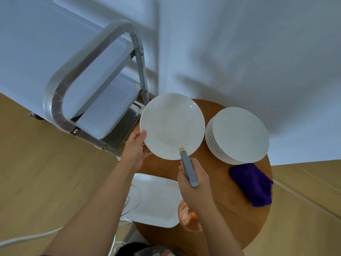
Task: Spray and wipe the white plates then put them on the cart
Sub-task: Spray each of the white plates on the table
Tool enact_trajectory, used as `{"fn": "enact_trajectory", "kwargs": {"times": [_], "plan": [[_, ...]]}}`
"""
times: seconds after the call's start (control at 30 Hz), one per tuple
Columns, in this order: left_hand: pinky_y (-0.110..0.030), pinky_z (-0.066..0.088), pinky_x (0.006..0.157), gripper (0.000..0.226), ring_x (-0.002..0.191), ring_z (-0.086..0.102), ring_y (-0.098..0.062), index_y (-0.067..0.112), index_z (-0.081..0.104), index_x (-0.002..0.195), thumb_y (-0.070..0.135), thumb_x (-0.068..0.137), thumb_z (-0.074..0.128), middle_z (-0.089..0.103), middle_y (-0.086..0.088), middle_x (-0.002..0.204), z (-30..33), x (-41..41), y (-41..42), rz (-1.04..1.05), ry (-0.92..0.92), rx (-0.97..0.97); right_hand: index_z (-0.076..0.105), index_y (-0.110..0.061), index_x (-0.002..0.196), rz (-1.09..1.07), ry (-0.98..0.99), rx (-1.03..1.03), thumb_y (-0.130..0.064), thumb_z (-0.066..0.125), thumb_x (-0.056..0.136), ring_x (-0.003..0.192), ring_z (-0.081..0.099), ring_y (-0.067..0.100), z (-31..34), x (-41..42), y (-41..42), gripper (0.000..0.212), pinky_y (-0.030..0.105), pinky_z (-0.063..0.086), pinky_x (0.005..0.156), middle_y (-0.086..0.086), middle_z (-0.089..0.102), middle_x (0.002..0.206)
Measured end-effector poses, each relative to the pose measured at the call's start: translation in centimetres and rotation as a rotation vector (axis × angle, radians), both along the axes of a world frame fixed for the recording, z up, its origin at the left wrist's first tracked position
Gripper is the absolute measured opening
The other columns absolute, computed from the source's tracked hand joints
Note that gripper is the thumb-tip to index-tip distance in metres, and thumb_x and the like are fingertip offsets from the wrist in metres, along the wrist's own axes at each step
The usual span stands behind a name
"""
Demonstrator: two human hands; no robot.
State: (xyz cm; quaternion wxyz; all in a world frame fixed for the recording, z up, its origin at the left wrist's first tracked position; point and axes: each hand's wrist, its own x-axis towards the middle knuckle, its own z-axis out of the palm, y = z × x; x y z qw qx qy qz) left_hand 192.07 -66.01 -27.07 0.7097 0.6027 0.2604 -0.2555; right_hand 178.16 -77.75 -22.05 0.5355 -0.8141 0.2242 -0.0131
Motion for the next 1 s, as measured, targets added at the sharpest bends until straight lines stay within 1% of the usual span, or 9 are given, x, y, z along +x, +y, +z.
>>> {"fn": "enact_trajectory", "kwargs": {"times": [0.1,0.2,0.37,0.57,0.7,0.8,0.87,0.93,1.0], "plan": [[-0.031,0.059,0.067,0.007,0.097,0.063,-0.022,0.020,0.052,0.100,0.026,0.098,0.049,0.062,-0.001,0.107,0.4,0.0,0.1,0.024,-0.004,-0.011,0.045,-0.029,0.074,0.049,0.087,0.015,-0.003,0.056,0.086,0.053,0.044,0.002,-0.2,-0.9,0.4,0.030,0.012,0.038,0.050,-0.010,0.044,0.062],[-0.030,0.058,0.067,0.006,0.095,0.063,-0.021,0.022,0.052,0.098,0.026,0.098,0.049,0.062,0.000,0.104,0.8,0.1,0.3,0.063,-0.013,-0.017,0.042,-0.023,0.064,-0.087,0.058,-0.004,0.006,0.055,0.082,0.049,0.041,0.003,-0.3,-1.9,0.5,0.037,0.012,0.036,0.046,-0.009,0.038,0.055],[-0.033,0.057,0.072,0.008,0.095,0.062,-0.021,0.021,0.051,0.096,0.028,0.099,0.048,0.061,0.000,0.105,1.2,0.2,0.6,0.067,-0.033,-0.020,0.051,-0.026,0.078,-0.244,0.039,-0.005,0.005,0.058,0.084,0.053,0.050,0.008,-0.3,-3.1,-0.7,0.033,0.010,0.043,0.049,-0.004,0.049,0.063],[-0.034,0.059,0.071,0.005,0.094,0.064,-0.020,0.022,0.052,0.099,0.027,0.098,0.050,0.063,0.001,0.104,1.2,-0.2,0.2,0.026,-0.037,0.024,0.042,-0.028,0.065,-0.278,-0.062,-0.125,0.010,0.056,0.083,0.049,0.045,0.000,0.2,-2.7,-1.0,0.044,0.006,0.036,0.044,-0.010,0.038,0.054],[-0.030,0.060,0.066,0.005,0.092,0.066,-0.019,0.023,0.054,0.097,0.027,0.098,0.051,0.066,0.003,0.100,1.3,-0.7,-0.8,-0.028,-0.048,0.038,0.049,-0.026,0.074,-0.269,0.006,-0.007,0.006,0.056,0.085,0.051,0.043,0.008,0.1,-3.0,-1.7,0.034,0.009,0.040,0.046,-0.003,0.046,0.061],[-0.028,0.060,0.063,0.007,0.091,0.067,-0.019,0.022,0.055,0.097,0.027,0.098,0.050,0.067,0.002,0.100,1.7,-1.2,-2.2,-0.071,-0.068,0.049,0.052,-0.028,0.088,-0.242,-0.014,-0.007,0.009,0.055,0.083,0.054,0.046,0.009,0.2,-3.7,-2.2,0.038,0.011,0.044,0.050,-0.005,0.050,0.066],[-0.027,0.059,0.060,0.009,0.091,0.068,-0.019,0.020,0.055,0.099,0.027,0.098,0.050,0.068,0.000,0.101,1.9,-1.4,-3.4,-0.091,-0.077,0.044,0.054,-0.018,0.097,-0.334,-0.059,-0.020,0.013,0.054,0.083,0.051,0.050,0.005,0.3,-4.0,-2.4,0.034,0.010,0.042,0.047,-0.011,0.049,0.062],[-0.026,0.058,0.058,0.011,0.092,0.068,-0.019,0.018,0.056,0.100,0.027,0.098,0.050,0.068,-0.001,0.102,2.3,-1.5,-4.8,-0.101,-0.067,0.023,0.051,-0.007,0.096,-0.477,-0.104,-0.022,0.017,0.053,0.084,0.047,0.051,-0.001,0.2,-4.4,-3.0,0.027,0.006,0.039,0.043,-0.014,0.048,0.057],[-0.026,0.057,0.058,0.011,0.092,0.067,-0.020,0.017,0.056,0.099,0.026,0.099,0.050,0.068,-0.002,0.101,2.7,-1.6,-6.4,-0.115,-0.050,-0.013,0.050,-0.007,0.092,-0.535,-0.120,-0.085,0.016,0.054,0.084,0.047,0.051,-0.003,0.1,-4.7,-3.6,0.025,0.004,0.038,0.042,-0.009,0.044,0.057]]}}
